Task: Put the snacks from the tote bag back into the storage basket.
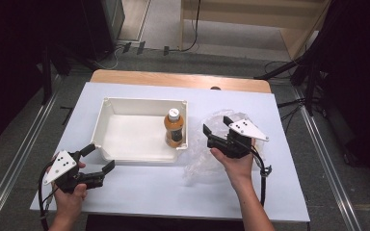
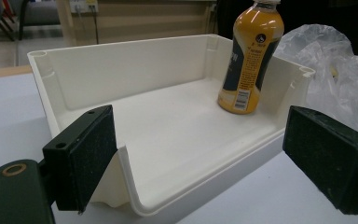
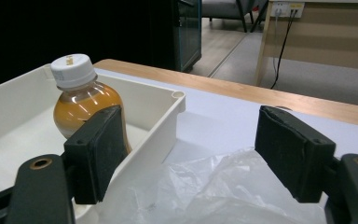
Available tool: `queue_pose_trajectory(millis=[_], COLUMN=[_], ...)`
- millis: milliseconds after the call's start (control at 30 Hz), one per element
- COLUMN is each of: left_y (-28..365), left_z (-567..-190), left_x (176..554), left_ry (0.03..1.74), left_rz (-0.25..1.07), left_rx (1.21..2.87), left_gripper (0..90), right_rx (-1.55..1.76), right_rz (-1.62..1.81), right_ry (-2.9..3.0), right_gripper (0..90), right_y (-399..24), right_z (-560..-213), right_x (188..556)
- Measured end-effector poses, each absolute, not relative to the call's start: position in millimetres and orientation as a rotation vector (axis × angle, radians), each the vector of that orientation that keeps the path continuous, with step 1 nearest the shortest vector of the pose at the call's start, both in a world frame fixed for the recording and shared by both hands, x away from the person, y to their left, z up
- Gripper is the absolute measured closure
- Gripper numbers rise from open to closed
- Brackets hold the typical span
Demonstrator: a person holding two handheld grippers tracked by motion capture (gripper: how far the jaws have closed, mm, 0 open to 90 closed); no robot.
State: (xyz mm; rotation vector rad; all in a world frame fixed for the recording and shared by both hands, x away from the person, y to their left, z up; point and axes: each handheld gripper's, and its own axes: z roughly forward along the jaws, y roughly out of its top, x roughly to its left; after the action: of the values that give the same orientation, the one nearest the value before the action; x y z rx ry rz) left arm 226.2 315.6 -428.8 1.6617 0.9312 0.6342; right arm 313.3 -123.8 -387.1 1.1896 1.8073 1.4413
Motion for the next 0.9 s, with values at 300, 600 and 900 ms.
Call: queue_pose_trajectory(millis=[300,600,900], left_y=[317.3,317.5,317.6], left_z=[-428.5,-428.4,-427.2], left_x=[226.6,227.1,225.8], left_ry=[0.942,0.945,0.943], left_rz=[0.637,0.640,0.644], left_rx=[1.652,1.650,1.648], left_gripper=[10.0,10.0,10.0], right_rx=[1.209,1.231,1.247], right_rz=[1.424,1.392,1.365], right_ry=[1.781,1.766,1.756], right_gripper=[24.4,24.5,24.5], right_y=[-143.4,-162.6,-178.4], right_z=[-392.6,-401.0,-406.7], right_x=[305.8,298.4,288.0])
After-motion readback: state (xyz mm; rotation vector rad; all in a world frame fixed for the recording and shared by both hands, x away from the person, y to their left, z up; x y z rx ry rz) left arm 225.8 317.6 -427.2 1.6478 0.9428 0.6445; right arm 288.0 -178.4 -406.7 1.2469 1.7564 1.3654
